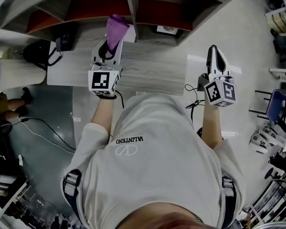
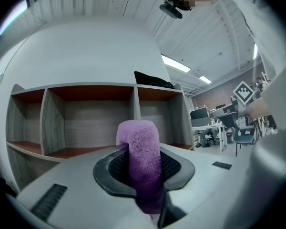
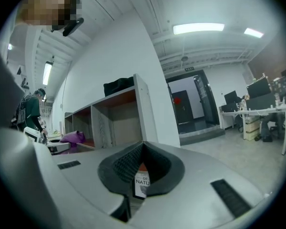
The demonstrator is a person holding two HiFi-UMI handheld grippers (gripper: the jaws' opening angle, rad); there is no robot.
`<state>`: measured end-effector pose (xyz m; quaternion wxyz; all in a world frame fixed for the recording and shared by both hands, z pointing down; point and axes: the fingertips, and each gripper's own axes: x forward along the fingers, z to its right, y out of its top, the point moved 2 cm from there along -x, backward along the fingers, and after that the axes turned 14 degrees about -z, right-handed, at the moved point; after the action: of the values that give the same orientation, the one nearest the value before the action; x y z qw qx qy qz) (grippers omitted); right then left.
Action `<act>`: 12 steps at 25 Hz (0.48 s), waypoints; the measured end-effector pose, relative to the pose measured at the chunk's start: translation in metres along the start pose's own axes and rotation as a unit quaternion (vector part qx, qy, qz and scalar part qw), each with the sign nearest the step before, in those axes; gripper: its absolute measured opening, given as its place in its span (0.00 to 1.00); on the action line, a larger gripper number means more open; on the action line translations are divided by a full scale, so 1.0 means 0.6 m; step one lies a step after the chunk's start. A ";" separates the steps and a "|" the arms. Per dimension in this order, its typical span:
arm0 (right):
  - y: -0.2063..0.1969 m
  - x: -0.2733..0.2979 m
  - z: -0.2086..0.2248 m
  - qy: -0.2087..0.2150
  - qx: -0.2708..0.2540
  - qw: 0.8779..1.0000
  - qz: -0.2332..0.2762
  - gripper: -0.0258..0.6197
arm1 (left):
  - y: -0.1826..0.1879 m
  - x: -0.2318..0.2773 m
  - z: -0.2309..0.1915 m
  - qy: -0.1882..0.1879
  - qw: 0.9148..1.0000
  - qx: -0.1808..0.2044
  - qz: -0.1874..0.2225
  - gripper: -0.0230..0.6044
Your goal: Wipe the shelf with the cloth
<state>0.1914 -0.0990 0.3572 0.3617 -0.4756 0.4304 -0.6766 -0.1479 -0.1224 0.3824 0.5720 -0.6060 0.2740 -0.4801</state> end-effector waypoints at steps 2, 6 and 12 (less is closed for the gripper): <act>0.001 -0.002 0.002 -0.002 0.000 1.000 0.001 0.04 | 0.006 -0.005 -0.011 0.004 1.000 0.003 0.007 0.19; 0.003 -0.011 0.008 -0.008 0.002 1.000 0.008 0.04 | 0.011 -0.007 -0.029 0.013 1.000 0.006 0.013 0.19; 0.002 -0.022 0.019 -0.020 0.007 1.000 0.008 0.04 | -0.002 -0.010 -0.037 0.016 1.000 0.007 0.004 0.19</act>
<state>0.2059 -0.0904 0.3538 0.3790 -0.4831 0.4219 -0.6671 -0.1706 -0.1265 0.3794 0.5738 -0.5932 0.2817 -0.4894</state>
